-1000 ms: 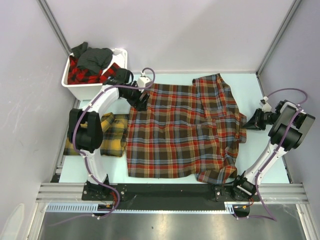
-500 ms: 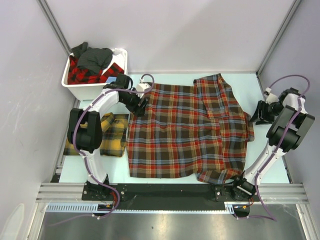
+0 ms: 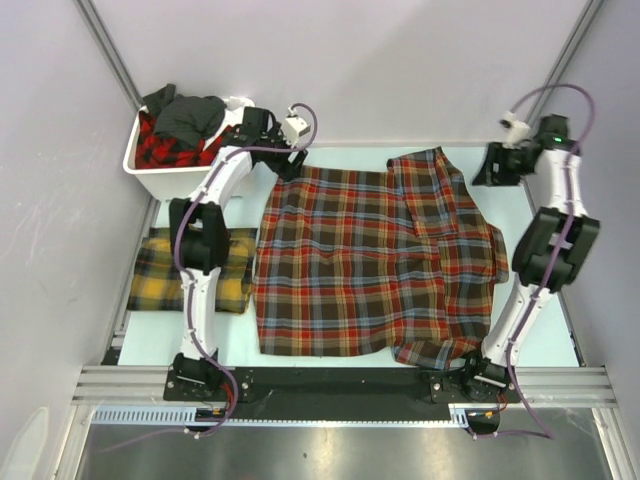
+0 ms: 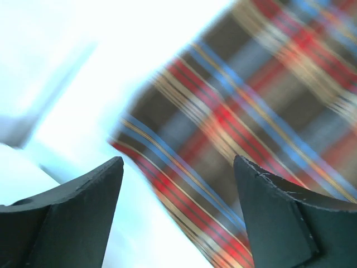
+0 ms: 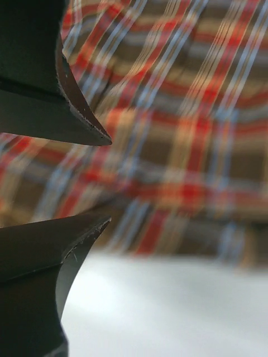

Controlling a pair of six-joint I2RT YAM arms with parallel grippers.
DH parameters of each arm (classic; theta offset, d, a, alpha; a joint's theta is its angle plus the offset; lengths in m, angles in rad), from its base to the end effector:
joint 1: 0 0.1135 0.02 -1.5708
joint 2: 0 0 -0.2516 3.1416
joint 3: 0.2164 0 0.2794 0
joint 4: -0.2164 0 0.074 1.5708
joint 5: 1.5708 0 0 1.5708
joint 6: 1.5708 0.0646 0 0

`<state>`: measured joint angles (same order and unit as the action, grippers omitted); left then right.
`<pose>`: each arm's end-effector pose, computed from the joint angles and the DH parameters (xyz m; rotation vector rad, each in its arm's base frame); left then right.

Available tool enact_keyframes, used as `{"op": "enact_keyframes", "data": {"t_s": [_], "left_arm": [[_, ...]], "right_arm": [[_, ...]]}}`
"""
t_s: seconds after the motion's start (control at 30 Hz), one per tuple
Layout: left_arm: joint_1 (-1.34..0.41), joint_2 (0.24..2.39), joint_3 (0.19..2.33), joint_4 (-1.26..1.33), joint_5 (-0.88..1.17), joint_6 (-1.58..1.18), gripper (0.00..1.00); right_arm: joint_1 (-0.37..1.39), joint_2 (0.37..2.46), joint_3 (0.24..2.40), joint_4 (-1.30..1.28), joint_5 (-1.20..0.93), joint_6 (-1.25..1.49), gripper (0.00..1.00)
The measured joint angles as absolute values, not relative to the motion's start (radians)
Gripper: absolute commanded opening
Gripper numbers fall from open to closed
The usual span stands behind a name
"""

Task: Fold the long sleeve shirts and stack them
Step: Flatten the shirt out

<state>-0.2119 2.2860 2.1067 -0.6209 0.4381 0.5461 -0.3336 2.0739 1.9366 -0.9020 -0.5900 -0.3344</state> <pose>0.5383 -0.1438 0.2187 1.0409 2.0540 -0.3488 0.4696 -0.1247 0.2459 -0.2007 2.4153 0.4779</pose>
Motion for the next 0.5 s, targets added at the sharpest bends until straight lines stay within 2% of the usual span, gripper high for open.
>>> {"op": "enact_keyframes", "data": {"t_s": [0.13,0.3,0.5], "left_arm": [[-0.211,2.439,2.271,-0.566,0.391,0.585,0.86],[-0.211,2.502,2.27,-0.473,0.356,0.678,0.79],[-0.206,2.556,2.288,-0.406,0.334,0.759,0.75]], "right_arm": [[-0.22,2.189,2.03,-0.829,-0.627,-0.278,0.56],[-0.172,2.333,2.082,-0.774,-0.633,-0.224,0.58],[-0.165,2.384,2.088,-0.761,-0.629,-0.193,0.6]]}}
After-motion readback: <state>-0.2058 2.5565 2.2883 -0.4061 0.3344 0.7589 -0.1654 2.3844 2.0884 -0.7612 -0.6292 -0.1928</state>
